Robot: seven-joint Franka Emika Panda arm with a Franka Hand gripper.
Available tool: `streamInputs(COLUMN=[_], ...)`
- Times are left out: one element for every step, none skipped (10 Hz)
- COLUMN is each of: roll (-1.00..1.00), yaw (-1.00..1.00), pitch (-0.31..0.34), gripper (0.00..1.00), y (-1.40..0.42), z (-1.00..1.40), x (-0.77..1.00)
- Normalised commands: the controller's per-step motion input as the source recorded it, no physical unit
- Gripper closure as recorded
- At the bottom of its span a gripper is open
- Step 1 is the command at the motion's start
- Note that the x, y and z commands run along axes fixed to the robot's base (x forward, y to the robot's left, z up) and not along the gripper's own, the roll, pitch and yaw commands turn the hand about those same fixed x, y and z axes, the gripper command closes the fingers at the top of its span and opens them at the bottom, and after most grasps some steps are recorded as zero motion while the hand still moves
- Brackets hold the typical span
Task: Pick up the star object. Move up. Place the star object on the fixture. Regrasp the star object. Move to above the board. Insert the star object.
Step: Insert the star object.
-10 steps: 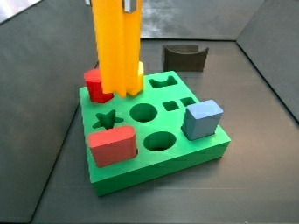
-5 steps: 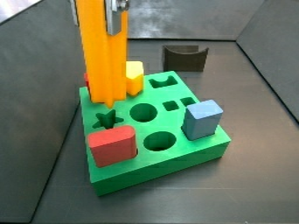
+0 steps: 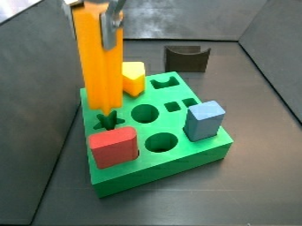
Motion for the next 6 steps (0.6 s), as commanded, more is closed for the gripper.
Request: streamInputs(roll=[0.05,0.07,0.09,0.09,0.11,0.02], yaw=[-0.17,-0.15,-0.18,-0.2,-0.22,-0.33], pitch=[0.0,0.0,-0.011,-0.011,-0.003,0.0], gripper=[1.0,1.0,1.0,1.0,1.0,1.0], y=[0.0,-0.01,-0.02,-0.06,-0.12,-0.25], z=[-0.43,-0.49,-0.55,-0.61,-0.67,-0.59], x=[-0.05,0.0,-0.03,0.0,0.0,0.0])
